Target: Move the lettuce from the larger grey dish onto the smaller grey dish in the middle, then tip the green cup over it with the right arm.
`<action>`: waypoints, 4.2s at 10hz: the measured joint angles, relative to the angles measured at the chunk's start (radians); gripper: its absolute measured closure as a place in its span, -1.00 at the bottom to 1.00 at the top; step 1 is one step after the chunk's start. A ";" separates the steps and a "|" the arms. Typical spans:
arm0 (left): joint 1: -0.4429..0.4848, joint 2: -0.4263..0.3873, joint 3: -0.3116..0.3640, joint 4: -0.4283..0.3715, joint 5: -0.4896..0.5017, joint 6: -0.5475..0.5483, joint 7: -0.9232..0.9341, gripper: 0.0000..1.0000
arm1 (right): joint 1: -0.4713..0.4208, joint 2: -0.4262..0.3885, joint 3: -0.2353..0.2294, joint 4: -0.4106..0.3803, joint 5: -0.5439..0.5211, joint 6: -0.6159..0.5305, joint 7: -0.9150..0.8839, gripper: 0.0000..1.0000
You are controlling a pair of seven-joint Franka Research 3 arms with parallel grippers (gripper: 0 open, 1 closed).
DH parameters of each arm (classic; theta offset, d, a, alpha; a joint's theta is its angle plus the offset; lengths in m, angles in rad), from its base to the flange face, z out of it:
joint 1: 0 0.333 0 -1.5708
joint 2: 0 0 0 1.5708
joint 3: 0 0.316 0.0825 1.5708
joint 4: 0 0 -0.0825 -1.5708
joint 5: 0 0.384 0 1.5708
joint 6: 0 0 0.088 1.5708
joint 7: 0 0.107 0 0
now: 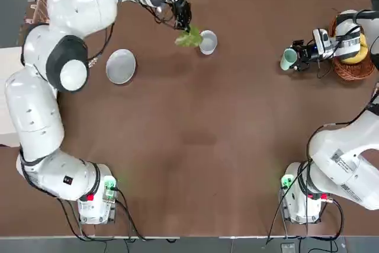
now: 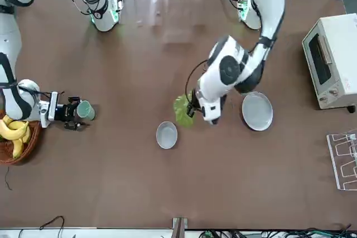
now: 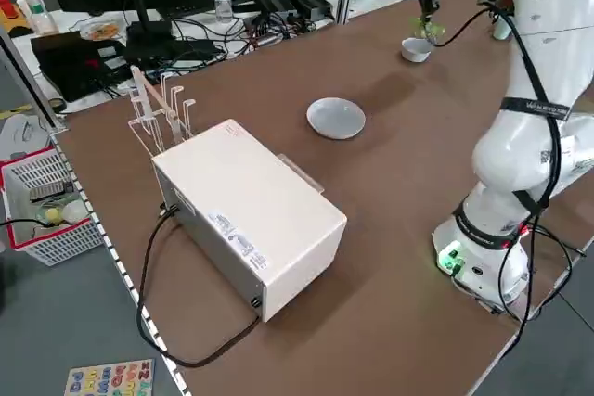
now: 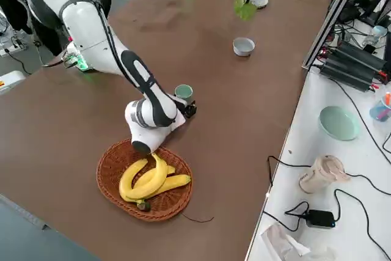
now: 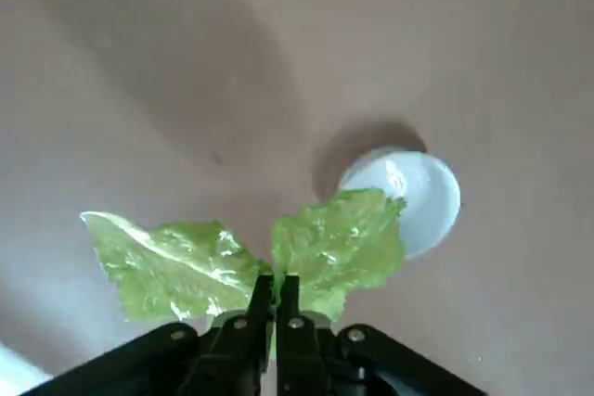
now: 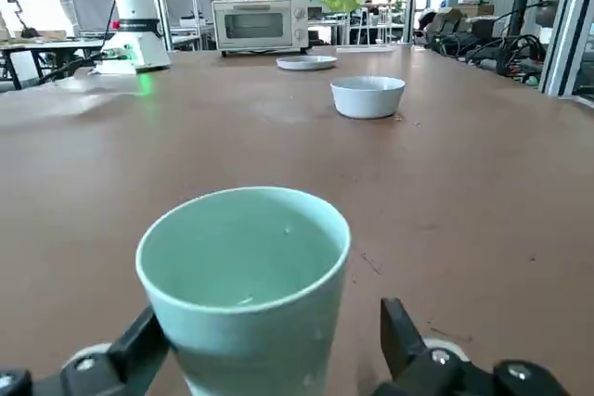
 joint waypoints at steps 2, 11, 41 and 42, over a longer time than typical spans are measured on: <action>-0.011 0.087 0.009 0.092 0.000 0.047 0.000 0.89 | 0.011 0.001 0.000 -0.001 0.000 0.001 0.000 -0.73; -0.178 0.242 0.127 0.126 0.000 0.359 -0.038 0.89 | 0.230 -0.088 -0.059 0.042 0.115 0.039 0.284 -0.38; 0.341 -0.229 0.168 0.072 0.070 -0.483 0.684 -1.00 | 1.047 -0.254 -0.351 -0.007 0.408 0.517 0.907 -0.38; 0.353 -0.262 0.168 0.068 0.077 -0.515 0.830 -1.00 | 1.088 -0.255 -0.380 -0.007 0.408 0.525 0.938 -0.38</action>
